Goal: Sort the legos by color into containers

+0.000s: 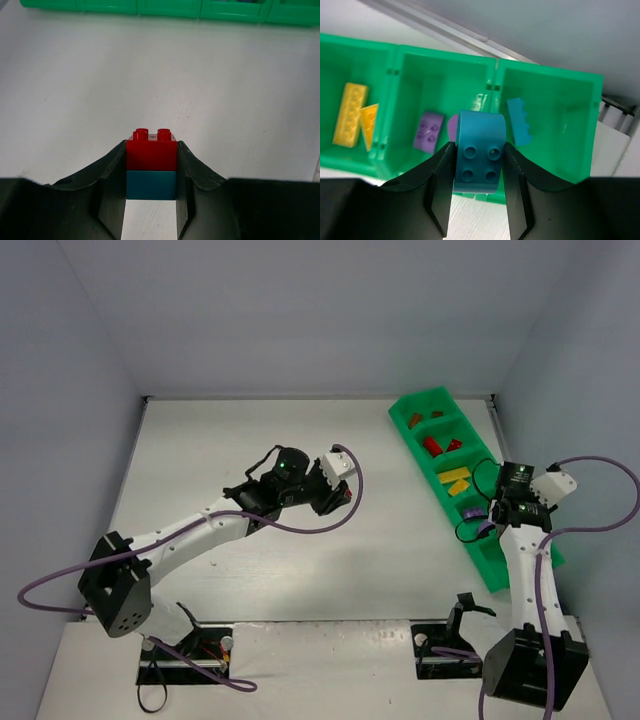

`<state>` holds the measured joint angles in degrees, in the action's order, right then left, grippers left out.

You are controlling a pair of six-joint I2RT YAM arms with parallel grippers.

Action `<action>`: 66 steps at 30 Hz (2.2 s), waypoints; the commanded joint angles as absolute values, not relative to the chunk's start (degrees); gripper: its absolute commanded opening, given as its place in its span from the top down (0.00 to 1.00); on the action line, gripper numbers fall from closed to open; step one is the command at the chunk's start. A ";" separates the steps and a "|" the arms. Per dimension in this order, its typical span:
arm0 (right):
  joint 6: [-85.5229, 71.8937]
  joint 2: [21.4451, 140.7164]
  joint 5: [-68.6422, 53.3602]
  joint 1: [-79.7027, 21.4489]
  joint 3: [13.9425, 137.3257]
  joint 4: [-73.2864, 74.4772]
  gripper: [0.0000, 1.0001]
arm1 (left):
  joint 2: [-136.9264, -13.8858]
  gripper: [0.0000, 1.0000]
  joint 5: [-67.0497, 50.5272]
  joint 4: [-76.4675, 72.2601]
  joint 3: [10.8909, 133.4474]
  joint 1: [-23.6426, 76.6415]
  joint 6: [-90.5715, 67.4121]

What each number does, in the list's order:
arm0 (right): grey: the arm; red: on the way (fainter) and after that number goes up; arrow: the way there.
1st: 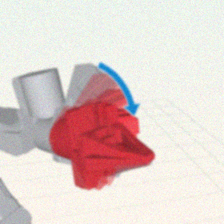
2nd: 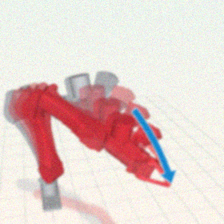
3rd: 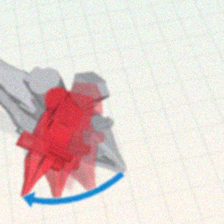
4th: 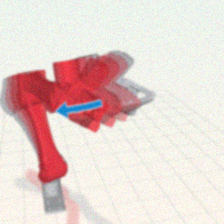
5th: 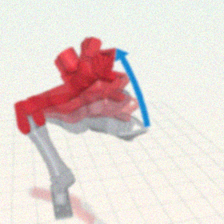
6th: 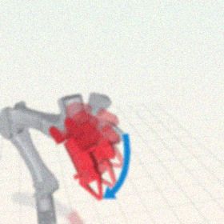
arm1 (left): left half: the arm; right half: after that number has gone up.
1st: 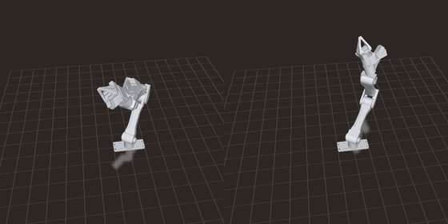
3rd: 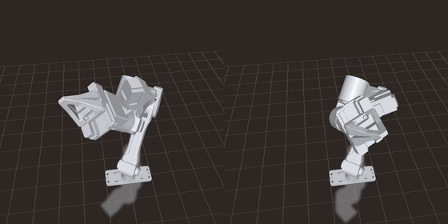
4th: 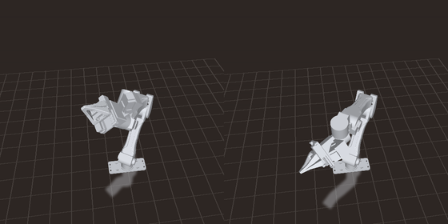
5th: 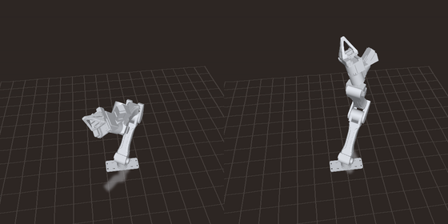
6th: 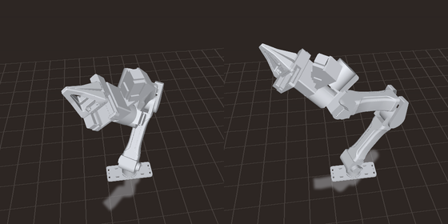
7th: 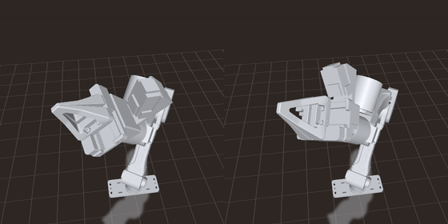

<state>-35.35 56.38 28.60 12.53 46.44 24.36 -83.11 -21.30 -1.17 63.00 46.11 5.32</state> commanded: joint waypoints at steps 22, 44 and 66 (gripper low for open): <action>-37.10 58.28 27.16 18.29 46.92 23.47 0.31 | -79.80 1.00 -22.41 -0.53 66.97 45.97 7.12; -36.21 58.71 -55.01 0.36 52.56 -7.03 0.32 | -82.44 1.00 -27.69 -6.06 71.72 47.46 11.16; -36.47 65.57 -55.72 -12.13 53.53 -10.81 0.35 | -80.86 0.99 -26.54 -9.76 70.66 48.60 11.42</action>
